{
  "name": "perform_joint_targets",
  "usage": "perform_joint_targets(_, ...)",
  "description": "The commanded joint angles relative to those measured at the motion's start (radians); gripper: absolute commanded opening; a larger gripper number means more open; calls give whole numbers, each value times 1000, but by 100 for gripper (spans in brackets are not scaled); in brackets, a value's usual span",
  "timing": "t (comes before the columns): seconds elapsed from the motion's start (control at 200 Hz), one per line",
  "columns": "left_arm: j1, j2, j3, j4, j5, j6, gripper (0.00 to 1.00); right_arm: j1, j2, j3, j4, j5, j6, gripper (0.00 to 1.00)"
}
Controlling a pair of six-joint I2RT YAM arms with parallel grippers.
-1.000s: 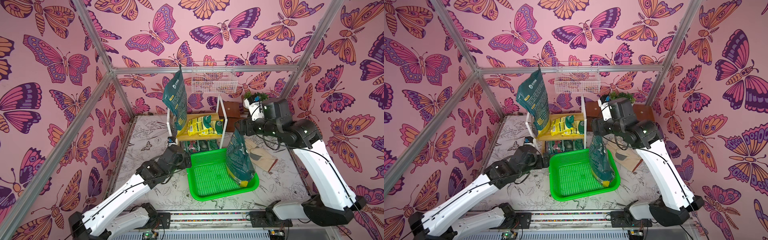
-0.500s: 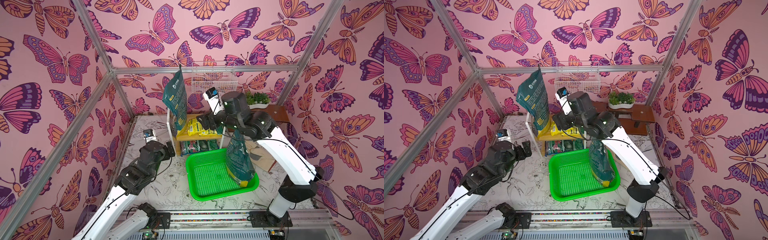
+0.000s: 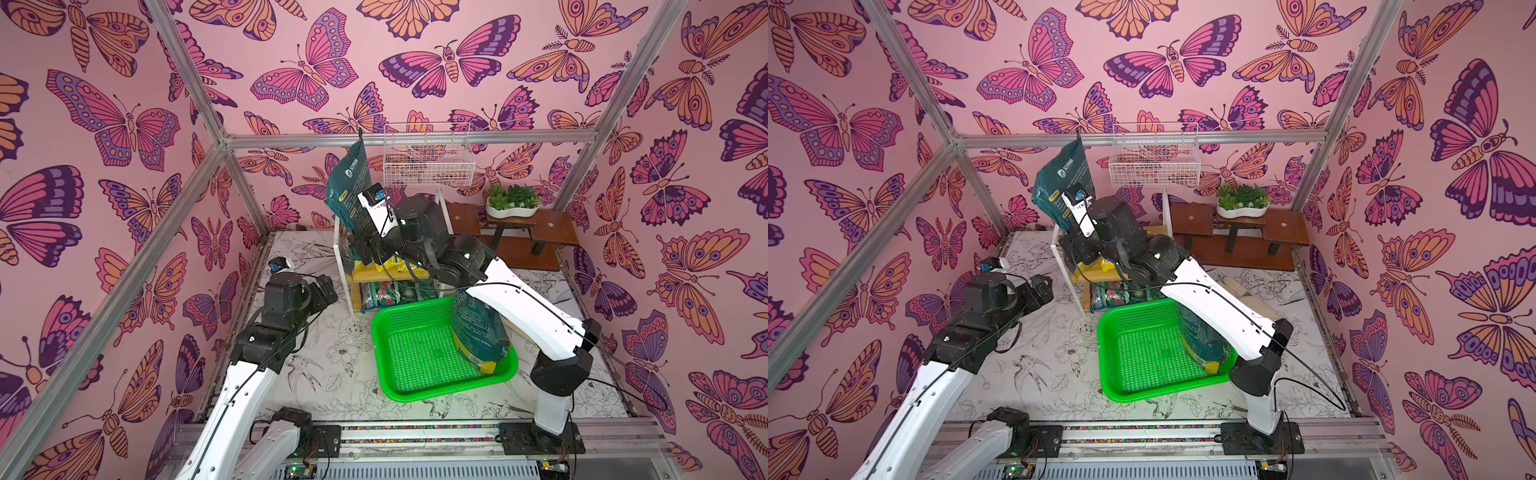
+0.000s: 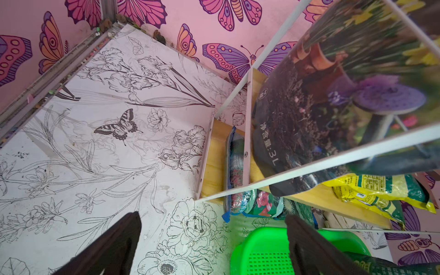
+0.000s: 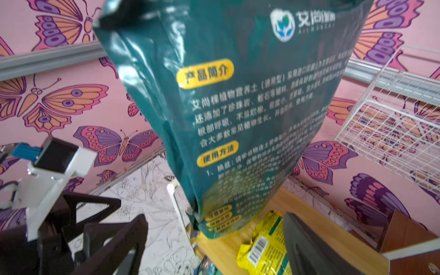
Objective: Take down the fertilizer bag from the shelf
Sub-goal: Pick up the fertilizer bag from the shelf.
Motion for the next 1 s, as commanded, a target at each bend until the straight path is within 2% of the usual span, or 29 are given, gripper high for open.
perform_joint_targets(0.0,8,-2,-17,25,58,-6,100,12,48,35,122,78,-11,92)
perform_joint_targets(0.325,10,-33,-63,41,81,-17,100,13,185,117,248,243,1,87)
perform_joint_targets(0.471,11,-35,-65,39,84,-2,100,16,214,129,291,307,2,81)
perform_joint_targets(0.541,11,-34,-65,41,85,5,100,16,221,130,312,328,-2,71)
perform_joint_targets(0.706,14,-32,-66,41,88,15,100,16,228,130,339,328,-8,38)
perform_joint_targets(0.871,16,-37,-73,41,86,20,100,16,226,133,343,299,-9,11)
perform_joint_targets(0.916,16,-37,-74,41,84,20,100,16,227,133,345,293,-9,0)
perform_joint_targets(0.991,17,-41,-79,41,85,21,100,16,223,136,358,297,-13,0)
